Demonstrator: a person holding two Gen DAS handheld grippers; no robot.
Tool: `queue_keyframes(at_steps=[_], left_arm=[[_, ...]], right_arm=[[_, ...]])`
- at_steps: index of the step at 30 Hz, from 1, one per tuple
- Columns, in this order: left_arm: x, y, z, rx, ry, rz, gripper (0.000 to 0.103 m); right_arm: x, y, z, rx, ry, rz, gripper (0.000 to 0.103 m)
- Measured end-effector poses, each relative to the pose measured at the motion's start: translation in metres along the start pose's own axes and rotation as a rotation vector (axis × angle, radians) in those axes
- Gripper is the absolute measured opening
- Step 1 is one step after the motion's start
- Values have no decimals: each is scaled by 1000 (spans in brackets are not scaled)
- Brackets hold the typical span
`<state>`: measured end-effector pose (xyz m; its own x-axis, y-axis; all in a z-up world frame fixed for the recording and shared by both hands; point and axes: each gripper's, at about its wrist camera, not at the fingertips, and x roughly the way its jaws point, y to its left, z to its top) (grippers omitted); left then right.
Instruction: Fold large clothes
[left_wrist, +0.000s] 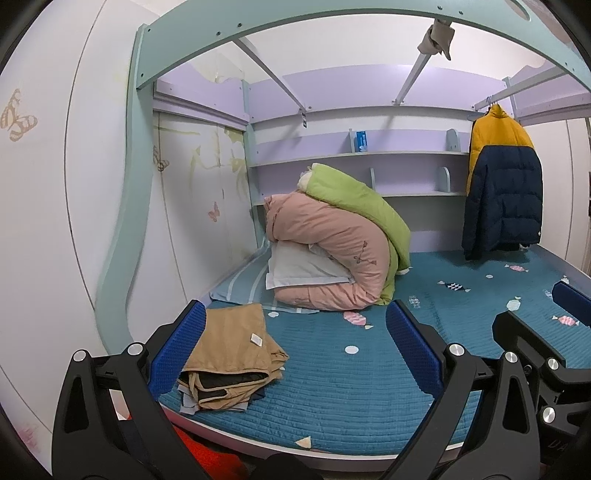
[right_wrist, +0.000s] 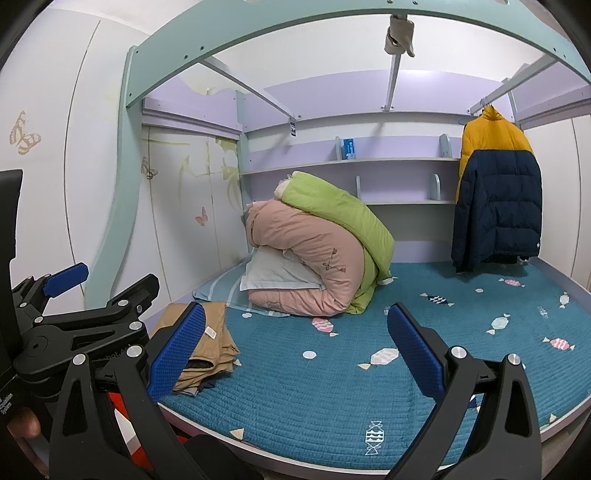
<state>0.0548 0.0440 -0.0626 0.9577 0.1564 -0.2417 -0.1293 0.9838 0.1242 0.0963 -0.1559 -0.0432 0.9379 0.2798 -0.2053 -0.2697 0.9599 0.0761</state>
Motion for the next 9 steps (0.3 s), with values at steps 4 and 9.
queue_keyframes(at_steps=[4, 9], left_arm=[[10, -8, 0, 21, 11, -5, 98], [28, -28, 1, 59, 11, -15, 98]], right_arm=[[6, -6, -3, 20, 6, -13, 95], [10, -27, -2, 10, -73, -117, 95]])
